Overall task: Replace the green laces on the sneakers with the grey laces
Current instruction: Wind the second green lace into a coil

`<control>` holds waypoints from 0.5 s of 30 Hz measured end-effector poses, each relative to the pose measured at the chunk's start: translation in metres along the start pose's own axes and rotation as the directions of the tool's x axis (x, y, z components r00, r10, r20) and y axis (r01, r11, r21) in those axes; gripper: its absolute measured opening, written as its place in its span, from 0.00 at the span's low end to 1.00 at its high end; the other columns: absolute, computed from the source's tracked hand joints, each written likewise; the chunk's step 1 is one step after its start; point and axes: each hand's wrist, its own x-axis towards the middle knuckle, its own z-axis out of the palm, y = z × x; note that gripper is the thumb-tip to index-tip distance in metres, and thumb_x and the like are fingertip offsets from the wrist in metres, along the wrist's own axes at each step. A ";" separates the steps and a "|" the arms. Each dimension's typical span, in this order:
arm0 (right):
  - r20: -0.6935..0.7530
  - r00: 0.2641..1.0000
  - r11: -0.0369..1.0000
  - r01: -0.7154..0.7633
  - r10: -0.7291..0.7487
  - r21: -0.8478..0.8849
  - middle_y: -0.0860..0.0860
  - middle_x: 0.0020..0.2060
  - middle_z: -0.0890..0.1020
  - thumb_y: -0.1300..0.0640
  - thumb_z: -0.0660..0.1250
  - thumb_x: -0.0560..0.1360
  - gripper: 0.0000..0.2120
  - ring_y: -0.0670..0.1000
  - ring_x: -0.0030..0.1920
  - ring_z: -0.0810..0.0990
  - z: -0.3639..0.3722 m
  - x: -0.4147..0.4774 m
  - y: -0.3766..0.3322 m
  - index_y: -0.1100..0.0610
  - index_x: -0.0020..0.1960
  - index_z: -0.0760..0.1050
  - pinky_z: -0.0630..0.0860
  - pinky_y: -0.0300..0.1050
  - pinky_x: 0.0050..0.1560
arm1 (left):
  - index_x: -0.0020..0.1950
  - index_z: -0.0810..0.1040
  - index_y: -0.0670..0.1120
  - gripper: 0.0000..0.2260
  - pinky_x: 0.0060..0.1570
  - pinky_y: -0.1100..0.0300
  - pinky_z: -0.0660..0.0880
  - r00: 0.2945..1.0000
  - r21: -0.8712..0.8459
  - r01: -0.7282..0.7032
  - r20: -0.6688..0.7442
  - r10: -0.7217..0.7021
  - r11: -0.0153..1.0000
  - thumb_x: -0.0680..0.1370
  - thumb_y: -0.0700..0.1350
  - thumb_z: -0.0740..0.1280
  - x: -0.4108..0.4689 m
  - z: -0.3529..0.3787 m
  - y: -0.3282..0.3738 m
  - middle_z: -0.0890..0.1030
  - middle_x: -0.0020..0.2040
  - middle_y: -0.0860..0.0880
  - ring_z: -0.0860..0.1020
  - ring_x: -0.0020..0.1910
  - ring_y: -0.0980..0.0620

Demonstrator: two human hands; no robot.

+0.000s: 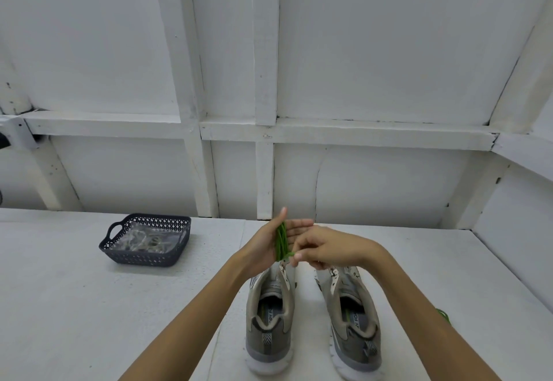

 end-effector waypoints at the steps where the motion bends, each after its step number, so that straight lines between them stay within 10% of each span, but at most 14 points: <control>1: -0.062 0.998 0.997 0.008 -0.013 -0.076 0.44 0.35 0.77 0.61 0.65 0.79 0.08 0.46 0.29 0.70 -0.003 0.002 0.001 0.61 0.43 0.79 0.68 0.38 0.33 | 0.64 0.75 0.37 0.29 0.51 0.58 0.78 1.000 0.006 0.010 0.005 -0.010 1.000 0.82 0.60 0.50 -0.001 0.001 -0.002 0.82 0.56 0.41 0.81 0.52 0.47; 6: -0.382 0.908 0.925 0.016 -0.173 -0.380 0.45 0.33 0.80 0.52 0.72 0.71 0.04 0.46 0.36 0.77 -0.015 0.016 0.014 0.52 0.38 0.81 0.76 0.49 0.41 | 0.59 0.78 0.37 0.32 0.59 0.57 0.76 0.996 0.018 0.056 0.068 -0.057 0.998 0.82 0.61 0.45 -0.006 0.011 -0.003 0.83 0.53 0.40 0.82 0.55 0.46; 15: -0.285 0.941 0.978 0.204 -0.183 0.048 0.46 0.42 0.81 0.59 0.69 0.76 0.04 0.48 0.45 0.79 -0.014 0.021 0.027 0.53 0.44 0.77 0.73 0.37 0.46 | 0.44 0.80 0.39 0.38 0.40 0.61 0.76 0.973 0.131 0.146 0.162 -0.167 0.980 0.78 0.68 0.43 -0.011 0.010 -0.002 0.79 0.35 0.45 0.79 0.34 0.51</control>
